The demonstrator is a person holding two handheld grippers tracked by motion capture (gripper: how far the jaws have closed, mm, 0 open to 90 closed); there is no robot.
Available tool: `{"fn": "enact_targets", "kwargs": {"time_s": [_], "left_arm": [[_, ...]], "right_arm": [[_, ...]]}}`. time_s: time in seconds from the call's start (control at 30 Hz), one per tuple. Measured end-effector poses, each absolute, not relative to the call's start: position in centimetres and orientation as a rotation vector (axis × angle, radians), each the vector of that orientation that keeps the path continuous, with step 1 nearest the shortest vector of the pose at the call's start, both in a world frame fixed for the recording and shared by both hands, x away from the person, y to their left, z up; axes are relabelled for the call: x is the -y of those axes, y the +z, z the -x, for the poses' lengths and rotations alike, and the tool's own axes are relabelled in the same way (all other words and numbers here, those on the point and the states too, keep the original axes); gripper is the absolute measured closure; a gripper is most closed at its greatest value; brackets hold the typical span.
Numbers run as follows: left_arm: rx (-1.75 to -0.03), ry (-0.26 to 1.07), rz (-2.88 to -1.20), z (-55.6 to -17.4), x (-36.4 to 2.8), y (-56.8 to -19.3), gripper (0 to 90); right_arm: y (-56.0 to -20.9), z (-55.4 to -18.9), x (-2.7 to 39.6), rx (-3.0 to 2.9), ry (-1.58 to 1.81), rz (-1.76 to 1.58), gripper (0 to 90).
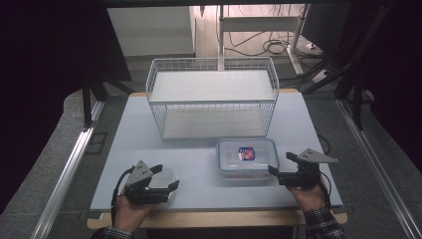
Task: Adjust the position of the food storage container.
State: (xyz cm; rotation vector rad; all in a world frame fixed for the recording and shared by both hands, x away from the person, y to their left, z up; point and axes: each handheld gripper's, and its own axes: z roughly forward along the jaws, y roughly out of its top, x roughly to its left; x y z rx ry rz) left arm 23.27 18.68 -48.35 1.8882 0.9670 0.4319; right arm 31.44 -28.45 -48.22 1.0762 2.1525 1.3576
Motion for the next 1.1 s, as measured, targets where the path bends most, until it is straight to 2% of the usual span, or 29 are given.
{"fn": "enact_targets", "kwargs": {"time_s": [0.07, 0.1, 0.13, 0.17, 0.3, 0.33, 0.37, 0.43, 0.5, 0.7, 0.9, 1.1], "left_arm": [[-0.993, 0.434, -1.906, -23.2, -18.1, -48.2, 29.4], [-1.000, 0.435, -1.910, -23.2, -17.8, -48.2, 35.8], [-1.002, 0.432, -1.911, -23.1, -17.7, -48.1, 35.8], [-1.002, 0.421, -1.908, -23.1, -17.6, -48.1, 47.0], [-0.969, 0.372, -1.934, -22.9, -16.8, -48.2, 72.0], [-0.973, 0.373, -1.958, -22.9, -16.5, -48.4, 77.5], [-0.981, 0.383, -1.990, -22.9, -16.1, -48.6, 77.5], [-1.007, 0.362, -2.034, -23.0, -15.6, -49.1, 88.4], [-1.028, 0.319, -2.043, -23.0, -15.2, -49.4, 90.0], [-1.089, 0.332, -2.097, -22.5, -14.8, -49.6, 90.0], [-1.108, 0.295, -2.076, -22.6, -15.5, -49.8, 90.0], [-1.184, 0.380, -2.080, -23.2, -17.5, -50.0, 90.0]], "right_arm": [[-48.2, -31.5, 28.5, -2.154, 1.354, -1.074, 10.8], [-48.4, -31.5, 28.4, -2.162, 1.340, -1.061, 10.8], [-48.4, -31.5, 28.4, -2.162, 1.340, -1.061, 10.8], [-48.5, -31.6, 28.3, -2.172, 1.331, -1.056, 10.8], [-48.5, -31.6, 28.2, -2.179, 1.334, -1.041, 10.8], [-48.5, -31.6, 28.2, -2.180, 1.335, -1.038, 10.8], [-48.5, -31.6, 28.2, -2.180, 1.335, -1.038, 10.8], [-48.6, -31.6, 28.1, -2.184, 1.332, -1.029, 10.6], [-48.7, -31.7, 28.1, -2.189, 1.322, -1.027, 10.4], [-48.9, -31.8, 28.1, -2.205, 1.314, -1.008, 10.2], [-49.0, -31.7, 27.8, -2.225, 1.305, -0.985, 10.2], [-48.9, -31.8, 27.8, -2.220, 1.323, -0.996, 10.3]]}}
